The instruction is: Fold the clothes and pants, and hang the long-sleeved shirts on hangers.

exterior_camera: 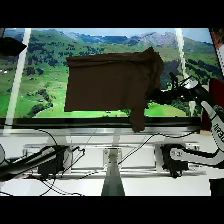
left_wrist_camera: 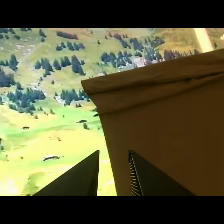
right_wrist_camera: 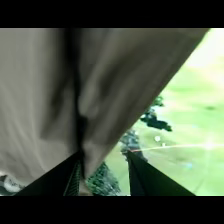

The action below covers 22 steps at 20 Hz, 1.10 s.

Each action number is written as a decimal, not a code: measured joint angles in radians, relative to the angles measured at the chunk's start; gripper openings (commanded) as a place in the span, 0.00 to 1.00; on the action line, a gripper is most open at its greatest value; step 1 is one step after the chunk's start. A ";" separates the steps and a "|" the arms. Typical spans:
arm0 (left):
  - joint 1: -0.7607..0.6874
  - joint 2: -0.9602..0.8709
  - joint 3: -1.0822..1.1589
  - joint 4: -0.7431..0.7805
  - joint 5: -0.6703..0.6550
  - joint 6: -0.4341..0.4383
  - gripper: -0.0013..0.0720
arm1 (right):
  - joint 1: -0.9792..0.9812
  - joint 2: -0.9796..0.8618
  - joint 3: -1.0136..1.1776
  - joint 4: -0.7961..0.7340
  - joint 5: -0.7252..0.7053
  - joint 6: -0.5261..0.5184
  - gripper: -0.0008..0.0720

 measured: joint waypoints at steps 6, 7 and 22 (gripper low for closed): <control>0.000 -0.022 -0.003 0.000 -0.004 -0.023 0.03 | 0.064 0.000 -0.015 -0.003 -0.078 0.060 0.03; 0.000 -0.029 -0.004 0.000 -0.012 -0.040 0.03 | 0.075 0.001 -0.015 -0.001 -0.093 0.064 0.03; 0.062 -0.059 -0.085 0.075 -0.163 -0.115 0.03 | 0.103 0.354 0.104 -0.457 0.023 0.122 0.02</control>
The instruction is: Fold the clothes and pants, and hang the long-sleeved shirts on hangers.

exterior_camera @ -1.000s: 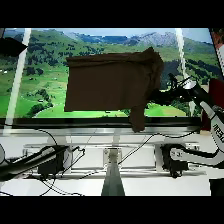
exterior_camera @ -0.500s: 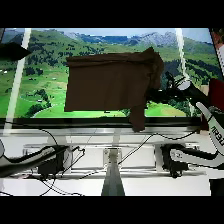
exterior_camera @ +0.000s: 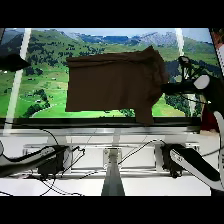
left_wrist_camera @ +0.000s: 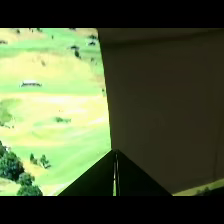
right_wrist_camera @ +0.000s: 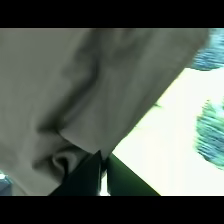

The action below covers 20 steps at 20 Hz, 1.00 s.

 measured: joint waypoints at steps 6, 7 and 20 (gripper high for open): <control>0.076 0.000 -0.250 0.013 -0.002 0.017 0.03 | 0.000 0.117 0.013 -0.145 0.068 0.038 0.03; 0.087 0.000 -0.298 0.014 -0.001 0.019 0.03 | 0.000 0.122 0.013 -0.152 0.071 0.042 0.03; 0.074 0.001 -0.760 -0.202 0.109 0.256 0.67 | 0.000 0.138 0.014 -0.178 0.060 0.052 0.03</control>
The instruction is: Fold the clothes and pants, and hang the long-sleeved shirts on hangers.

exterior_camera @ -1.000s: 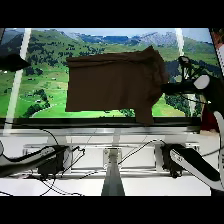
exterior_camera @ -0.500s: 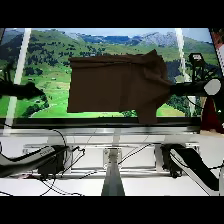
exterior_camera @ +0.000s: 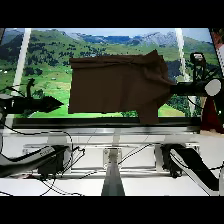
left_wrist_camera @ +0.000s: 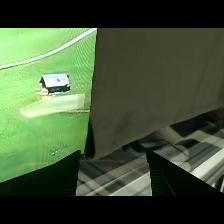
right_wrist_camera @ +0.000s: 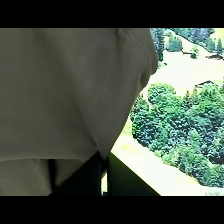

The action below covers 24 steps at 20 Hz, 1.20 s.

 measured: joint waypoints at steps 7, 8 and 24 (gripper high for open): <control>-0.133 0.000 -0.045 0.016 0.101 0.057 0.67 | 0.000 0.000 0.000 0.005 0.005 0.000 0.03; -0.145 0.000 -0.046 0.032 0.113 0.058 0.67 | 0.000 0.000 0.000 0.005 0.005 0.000 0.03; -0.178 -0.016 -0.049 0.083 0.115 -0.020 0.63 | 0.001 0.000 0.000 0.035 -0.024 0.000 0.03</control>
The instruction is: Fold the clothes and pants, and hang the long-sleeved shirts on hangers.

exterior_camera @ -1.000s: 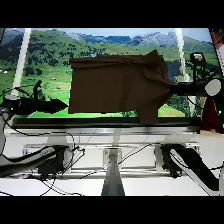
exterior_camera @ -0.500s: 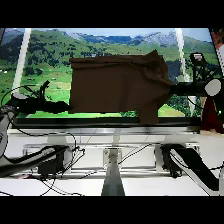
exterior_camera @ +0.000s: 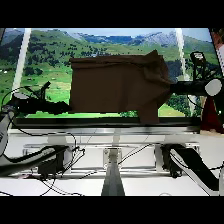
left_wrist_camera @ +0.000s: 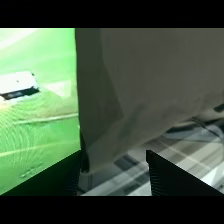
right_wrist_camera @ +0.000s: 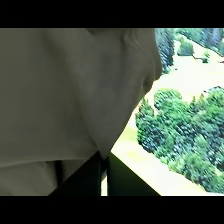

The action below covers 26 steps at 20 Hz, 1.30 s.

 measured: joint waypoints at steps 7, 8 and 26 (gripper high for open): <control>-0.047 -0.077 0.040 0.010 0.000 0.001 0.03 | 0.001 0.000 0.001 0.037 -0.051 0.000 0.03; -0.048 -0.076 0.069 0.015 0.010 0.000 0.03 | 0.001 0.000 0.003 0.039 -0.053 0.000 0.03; -0.055 0.705 0.788 -0.002 0.604 -0.113 0.03 | 0.001 0.230 0.708 0.118 -0.074 -0.032 0.02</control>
